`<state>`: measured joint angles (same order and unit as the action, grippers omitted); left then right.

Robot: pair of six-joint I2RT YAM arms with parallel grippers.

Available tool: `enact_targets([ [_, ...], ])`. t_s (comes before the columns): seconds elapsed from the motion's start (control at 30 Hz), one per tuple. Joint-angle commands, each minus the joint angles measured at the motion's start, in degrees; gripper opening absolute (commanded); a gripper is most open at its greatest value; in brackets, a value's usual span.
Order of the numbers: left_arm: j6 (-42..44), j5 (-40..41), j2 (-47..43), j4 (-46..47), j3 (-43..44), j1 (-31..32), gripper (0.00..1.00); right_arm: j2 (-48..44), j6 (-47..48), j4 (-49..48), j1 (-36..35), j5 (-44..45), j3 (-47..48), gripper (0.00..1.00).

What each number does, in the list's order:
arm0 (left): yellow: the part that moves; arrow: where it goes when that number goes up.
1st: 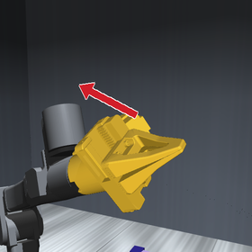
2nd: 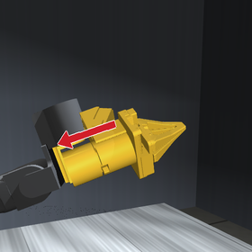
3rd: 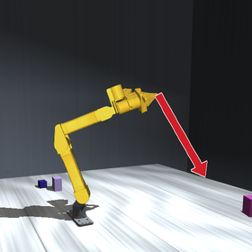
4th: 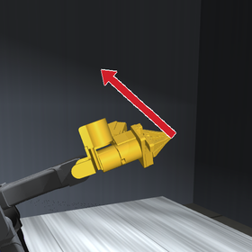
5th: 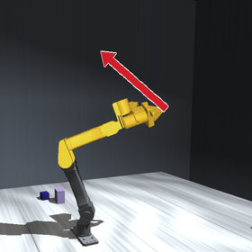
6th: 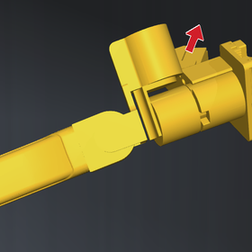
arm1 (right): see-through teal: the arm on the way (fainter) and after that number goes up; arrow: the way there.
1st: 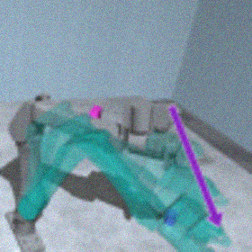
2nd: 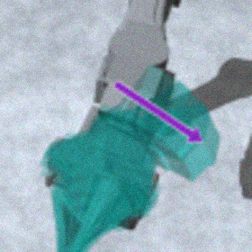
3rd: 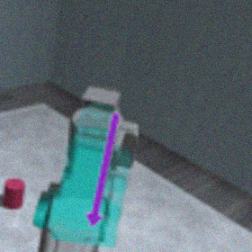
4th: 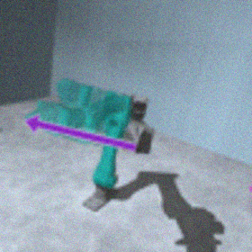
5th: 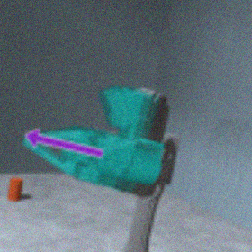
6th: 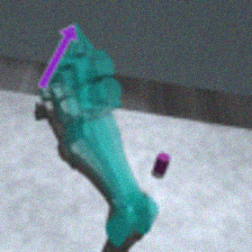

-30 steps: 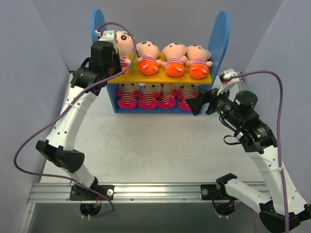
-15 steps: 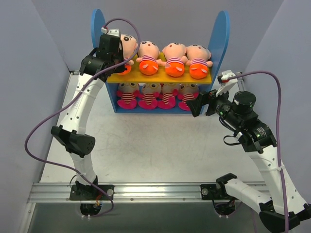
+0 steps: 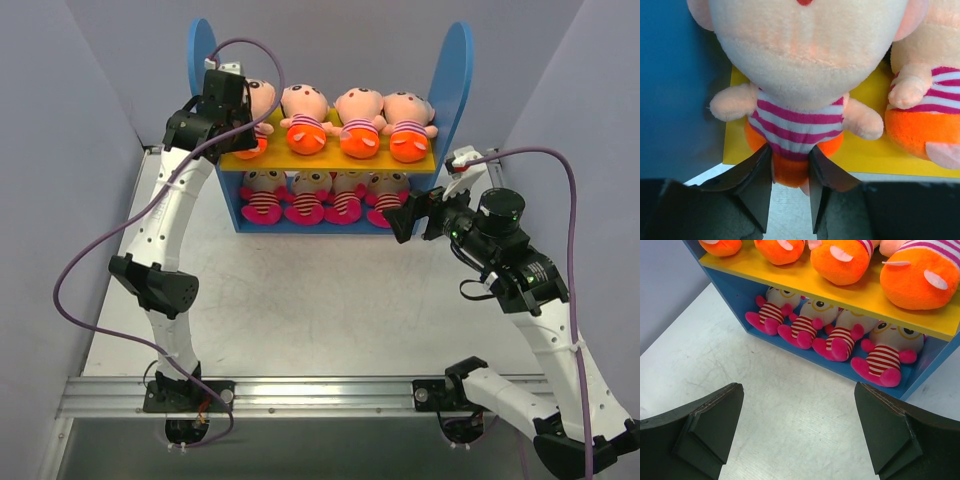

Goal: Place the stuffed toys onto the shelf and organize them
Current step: Place the stuffed toy onto shelf

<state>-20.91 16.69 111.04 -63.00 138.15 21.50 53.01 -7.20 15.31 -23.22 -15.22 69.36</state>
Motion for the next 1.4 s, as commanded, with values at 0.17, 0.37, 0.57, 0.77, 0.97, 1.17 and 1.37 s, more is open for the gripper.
enact_targets([
  [0.17,-0.8,-1.1,0.6,3.5,1.5,-1.2,0.5,-1.1,0.9,-0.5,0.4,0.5,-0.5,0.98],
  [0.37,-0.5,-1.2,0.6,6.0,0.3,-1.4,0.52,-1.1,0.8,-0.5,0.4,0.0,-0.2,0.98],
  [0.57,0.4,-0.4,0.8,7.8,0.4,-1.6,0.52,-1.0,0.8,-0.5,0.4,0.0,-0.2,0.98],
  [0.77,1.6,0.6,1.3,9.7,0.3,-1.6,0.5,-0.9,0.4,-0.7,0.4,-0.2,-0.5,0.98],
  [0.97,1.8,0.5,1.5,9.7,-1.2,-1.5,0.52,-0.7,0.1,-0.8,0.4,-0.4,-0.6,0.98],
  [1.17,1.7,-0.2,-1.1,11.2,-3.7,-1.5,0.64,-0.7,-0.4,-1.7,0.3,-1.1,-0.6,0.98],
  [1.37,1.1,-1.4,-4.4,12.4,-4.0,-1.5,0.8,0.0,-1.3,-2.0,0.3,-1.4,0.2,0.98],
])
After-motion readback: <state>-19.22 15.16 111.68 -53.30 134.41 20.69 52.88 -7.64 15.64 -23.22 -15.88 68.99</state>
